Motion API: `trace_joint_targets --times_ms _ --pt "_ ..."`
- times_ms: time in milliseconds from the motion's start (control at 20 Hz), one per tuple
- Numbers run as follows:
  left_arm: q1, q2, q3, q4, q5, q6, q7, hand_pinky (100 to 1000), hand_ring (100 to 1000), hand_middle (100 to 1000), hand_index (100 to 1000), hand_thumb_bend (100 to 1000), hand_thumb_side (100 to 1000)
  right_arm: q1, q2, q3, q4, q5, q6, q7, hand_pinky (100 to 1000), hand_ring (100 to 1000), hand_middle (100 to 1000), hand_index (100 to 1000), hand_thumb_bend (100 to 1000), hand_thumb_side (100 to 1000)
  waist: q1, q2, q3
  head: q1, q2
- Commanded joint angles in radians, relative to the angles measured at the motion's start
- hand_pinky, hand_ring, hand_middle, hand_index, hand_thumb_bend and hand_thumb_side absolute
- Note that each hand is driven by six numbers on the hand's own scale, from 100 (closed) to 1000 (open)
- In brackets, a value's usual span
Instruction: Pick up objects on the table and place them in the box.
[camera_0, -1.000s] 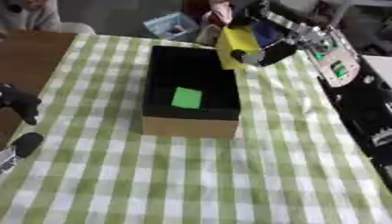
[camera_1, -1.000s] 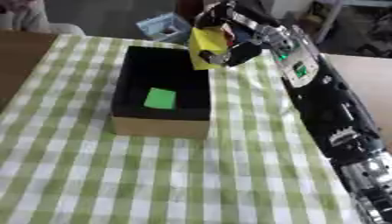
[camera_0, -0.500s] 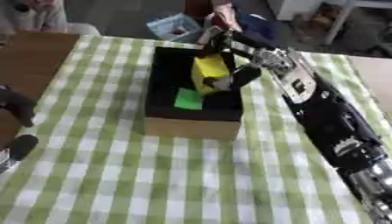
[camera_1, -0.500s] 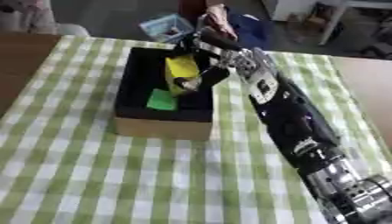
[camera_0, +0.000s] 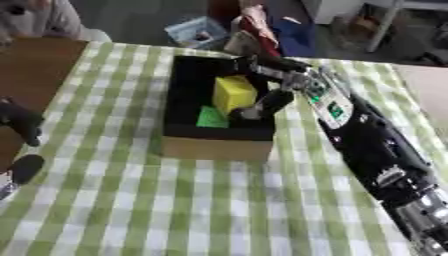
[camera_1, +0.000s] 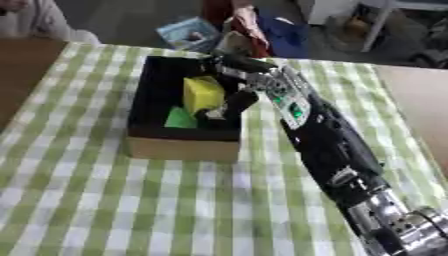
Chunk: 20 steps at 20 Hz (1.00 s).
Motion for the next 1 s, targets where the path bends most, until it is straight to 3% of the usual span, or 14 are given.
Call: trace_joint_targets --times_ms 50,350,500,750,1000 --pt "-0.001 0.007 0.014 -0.006 -0.002 0.001 0.000 732 503 511 700 427 460 -0.017 -0.055 0.000 -0.064 -0.047 -0.005 -0.011 802 768 889 902 446 401 0.009 -0.018 -0.006 0.008 -0.011" --pt "0.019 0.010 0.022 0.002 -0.011 0.001 0.008 731 503 511 700 424 462 0.003 -0.163 0.007 -0.219 -0.183 -0.003 -0.045 794 756 874 896 458 334 0.010 -0.028 -0.038 0.029 -0.009" --pt "0.026 0.011 0.030 0.006 -0.014 0.003 0.017 731 503 510 699 420 461 0.047 -0.243 0.000 -0.332 -0.278 0.021 -0.090 775 731 837 880 405 252 0.010 -0.031 -0.058 0.045 -0.007" --pt "0.039 0.010 0.047 0.012 -0.013 0.006 0.042 731 502 507 697 417 454 0.210 -0.371 -0.044 -0.565 -0.435 0.104 -0.187 756 700 795 857 315 184 0.013 -0.033 -0.082 0.072 -0.011" --pt "0.050 0.003 0.060 0.015 -0.005 0.004 0.069 729 501 506 697 410 449 0.378 -0.396 -0.110 -0.708 -0.522 0.174 -0.266 738 665 762 834 234 177 0.022 -0.030 -0.101 0.090 -0.010"
